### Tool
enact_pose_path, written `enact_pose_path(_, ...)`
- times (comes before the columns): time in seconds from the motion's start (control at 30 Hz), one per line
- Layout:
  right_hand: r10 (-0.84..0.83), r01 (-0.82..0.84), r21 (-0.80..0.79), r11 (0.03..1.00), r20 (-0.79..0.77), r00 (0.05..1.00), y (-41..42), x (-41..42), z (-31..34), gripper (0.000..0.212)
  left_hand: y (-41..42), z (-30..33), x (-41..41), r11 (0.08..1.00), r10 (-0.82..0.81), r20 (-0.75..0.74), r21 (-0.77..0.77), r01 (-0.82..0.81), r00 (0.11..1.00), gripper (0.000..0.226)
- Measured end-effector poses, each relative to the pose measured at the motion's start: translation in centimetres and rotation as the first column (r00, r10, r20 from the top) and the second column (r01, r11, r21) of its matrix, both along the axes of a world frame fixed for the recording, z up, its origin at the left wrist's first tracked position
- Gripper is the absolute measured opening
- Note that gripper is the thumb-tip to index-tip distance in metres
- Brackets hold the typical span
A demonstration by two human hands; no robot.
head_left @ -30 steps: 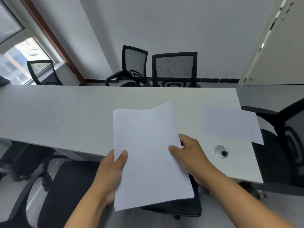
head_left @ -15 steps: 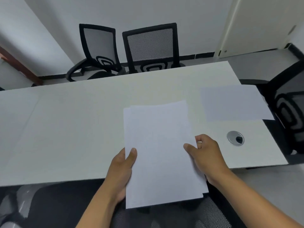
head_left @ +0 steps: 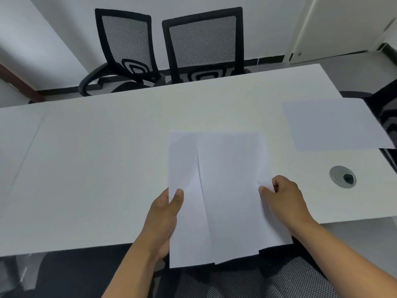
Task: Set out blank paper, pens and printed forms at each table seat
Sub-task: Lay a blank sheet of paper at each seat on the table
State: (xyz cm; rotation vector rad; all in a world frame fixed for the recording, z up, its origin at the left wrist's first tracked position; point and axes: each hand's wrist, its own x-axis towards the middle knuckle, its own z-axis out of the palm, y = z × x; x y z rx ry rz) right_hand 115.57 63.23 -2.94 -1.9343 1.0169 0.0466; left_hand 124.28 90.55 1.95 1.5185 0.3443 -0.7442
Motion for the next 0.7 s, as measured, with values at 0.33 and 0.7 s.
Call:
enact_pose_path(0.33,-0.020,0.000,-0.182,0.983,-0.108,0.994,-0.2,0.5,-1.9,0.028,3.8,1.5,0.8,0.993,0.108,-0.004,-0.050,-0.108,0.994,0.032)
enact_pose_path(0.7,-0.004,-0.051,-0.316,0.947,-0.173,0.985,-0.1,0.7,-2.1,0.025,5.3,2.9,0.4,0.985,0.142,0.013,-0.098,-0.140,0.990,0.033)
